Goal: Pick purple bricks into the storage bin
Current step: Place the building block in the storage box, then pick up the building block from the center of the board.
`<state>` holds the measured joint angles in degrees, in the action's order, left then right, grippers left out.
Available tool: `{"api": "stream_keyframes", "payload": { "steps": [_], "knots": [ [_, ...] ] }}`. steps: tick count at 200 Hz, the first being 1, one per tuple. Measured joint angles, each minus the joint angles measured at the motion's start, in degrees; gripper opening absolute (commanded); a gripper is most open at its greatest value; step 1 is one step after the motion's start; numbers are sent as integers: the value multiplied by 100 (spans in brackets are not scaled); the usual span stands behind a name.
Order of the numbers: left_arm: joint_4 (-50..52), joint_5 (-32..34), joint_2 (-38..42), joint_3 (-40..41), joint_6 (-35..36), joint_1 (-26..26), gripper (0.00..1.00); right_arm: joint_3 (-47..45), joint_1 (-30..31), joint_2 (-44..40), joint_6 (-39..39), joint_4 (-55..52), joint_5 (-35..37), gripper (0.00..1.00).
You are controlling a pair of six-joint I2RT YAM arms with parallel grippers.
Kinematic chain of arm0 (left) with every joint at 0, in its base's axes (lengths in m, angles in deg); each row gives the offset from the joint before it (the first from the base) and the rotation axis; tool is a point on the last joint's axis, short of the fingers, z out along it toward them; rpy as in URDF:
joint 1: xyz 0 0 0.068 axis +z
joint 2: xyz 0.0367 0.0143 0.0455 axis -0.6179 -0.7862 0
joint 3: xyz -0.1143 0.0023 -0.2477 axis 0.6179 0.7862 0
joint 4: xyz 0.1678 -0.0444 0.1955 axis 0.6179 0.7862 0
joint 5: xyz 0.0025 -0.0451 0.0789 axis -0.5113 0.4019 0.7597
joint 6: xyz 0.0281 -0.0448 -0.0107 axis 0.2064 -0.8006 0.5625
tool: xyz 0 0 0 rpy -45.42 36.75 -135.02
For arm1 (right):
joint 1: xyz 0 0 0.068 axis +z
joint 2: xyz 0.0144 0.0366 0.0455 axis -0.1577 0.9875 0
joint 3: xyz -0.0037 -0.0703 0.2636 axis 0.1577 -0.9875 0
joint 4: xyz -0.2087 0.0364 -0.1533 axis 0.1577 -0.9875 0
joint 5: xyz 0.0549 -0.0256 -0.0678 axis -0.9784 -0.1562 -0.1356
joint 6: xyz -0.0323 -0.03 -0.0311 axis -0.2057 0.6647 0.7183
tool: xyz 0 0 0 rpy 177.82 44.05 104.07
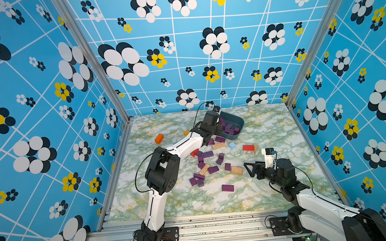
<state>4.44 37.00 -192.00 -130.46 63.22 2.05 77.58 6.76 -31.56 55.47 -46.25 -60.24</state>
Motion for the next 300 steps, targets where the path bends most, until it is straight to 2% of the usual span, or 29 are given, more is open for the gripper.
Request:
{"api": "stream_keyframes", "payload": {
  "steps": [28,45,51,60,81,94,104,139,159,200,223,262,300],
  "knots": [
    [-470,-24,-498,-455,181,17,28,0,0,0,-2,-4,46,94],
    [-645,-55,-811,-737,223,52,36,0,0,0,-7,-15,122,98],
    [-713,-72,-909,-804,232,74,42,0,0,0,-20,-20,144,99],
    [-841,-96,-1019,-852,297,105,58,0,0,0,-28,-24,179,99],
    [-1097,-118,-1169,-883,433,157,85,0,0,0,-48,-33,293,99],
    [-1178,-107,-1220,-914,492,175,95,0,0,-13,-50,-66,341,99],
    [-1215,-107,-1224,-925,531,179,98,0,0,-46,-66,-105,402,99],
    [-1296,-83,-1158,-916,525,155,99,-4,0,-243,-96,-192,507,99],
    [-1325,24,-791,-472,549,87,99,-35,0,-341,-177,-192,507,99],
    [-1300,442,590,876,625,-319,99,-203,0,-562,-297,-138,553,99],
    [-1300,695,1515,1751,426,-535,99,-297,0,-407,-393,-33,590,99],
    [-1121,1082,3003,3276,175,-693,100,-286,0,20,-413,66,553,99],
    [-966,1226,4170,4422,122,-883,99,-203,0,-251,-365,-79,529,99]
  ]
}}
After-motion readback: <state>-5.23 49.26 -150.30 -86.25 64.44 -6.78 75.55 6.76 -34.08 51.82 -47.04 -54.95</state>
